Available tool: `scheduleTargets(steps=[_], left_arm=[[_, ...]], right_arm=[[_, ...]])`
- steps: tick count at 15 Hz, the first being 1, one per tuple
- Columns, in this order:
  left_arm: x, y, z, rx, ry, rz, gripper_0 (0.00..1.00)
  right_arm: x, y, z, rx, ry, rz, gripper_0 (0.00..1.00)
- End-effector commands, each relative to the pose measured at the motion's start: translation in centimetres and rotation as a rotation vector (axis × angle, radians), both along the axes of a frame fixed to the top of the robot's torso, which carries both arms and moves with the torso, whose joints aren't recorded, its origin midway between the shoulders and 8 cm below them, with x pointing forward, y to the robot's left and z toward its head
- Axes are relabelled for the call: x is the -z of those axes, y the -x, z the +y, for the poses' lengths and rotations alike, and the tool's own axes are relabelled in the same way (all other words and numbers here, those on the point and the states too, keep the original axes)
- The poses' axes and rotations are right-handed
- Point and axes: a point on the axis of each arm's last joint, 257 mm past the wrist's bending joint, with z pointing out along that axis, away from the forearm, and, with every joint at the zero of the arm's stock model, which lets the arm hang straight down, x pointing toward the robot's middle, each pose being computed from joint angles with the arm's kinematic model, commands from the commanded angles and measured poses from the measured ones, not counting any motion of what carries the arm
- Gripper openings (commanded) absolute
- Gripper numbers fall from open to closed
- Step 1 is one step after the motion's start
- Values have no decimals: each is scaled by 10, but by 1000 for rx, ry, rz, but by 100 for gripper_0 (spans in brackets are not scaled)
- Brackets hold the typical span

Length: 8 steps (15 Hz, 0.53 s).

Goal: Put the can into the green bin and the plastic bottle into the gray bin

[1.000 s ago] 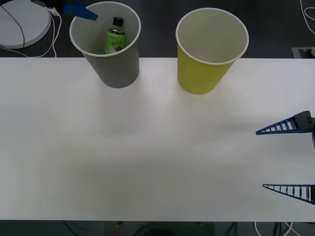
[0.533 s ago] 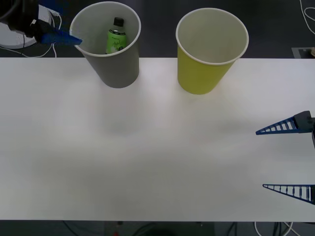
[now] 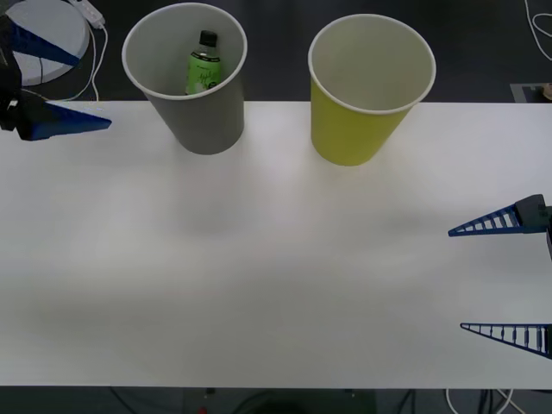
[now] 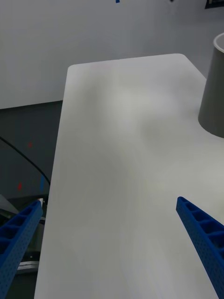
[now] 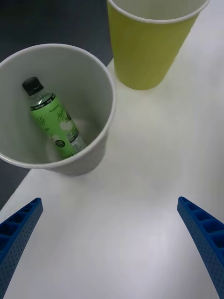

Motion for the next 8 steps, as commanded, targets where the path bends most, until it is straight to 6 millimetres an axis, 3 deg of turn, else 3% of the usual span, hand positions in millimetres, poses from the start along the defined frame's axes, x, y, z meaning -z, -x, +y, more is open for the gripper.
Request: scheduleTargets(steps=[1,8], left_arm=[[11,38,-2,34,53,28,100],[32,109,-21,219,192,85,100]], right_arm=[[0,0,0,0,0,0,100],[0,0,0,0,0,0,100]])
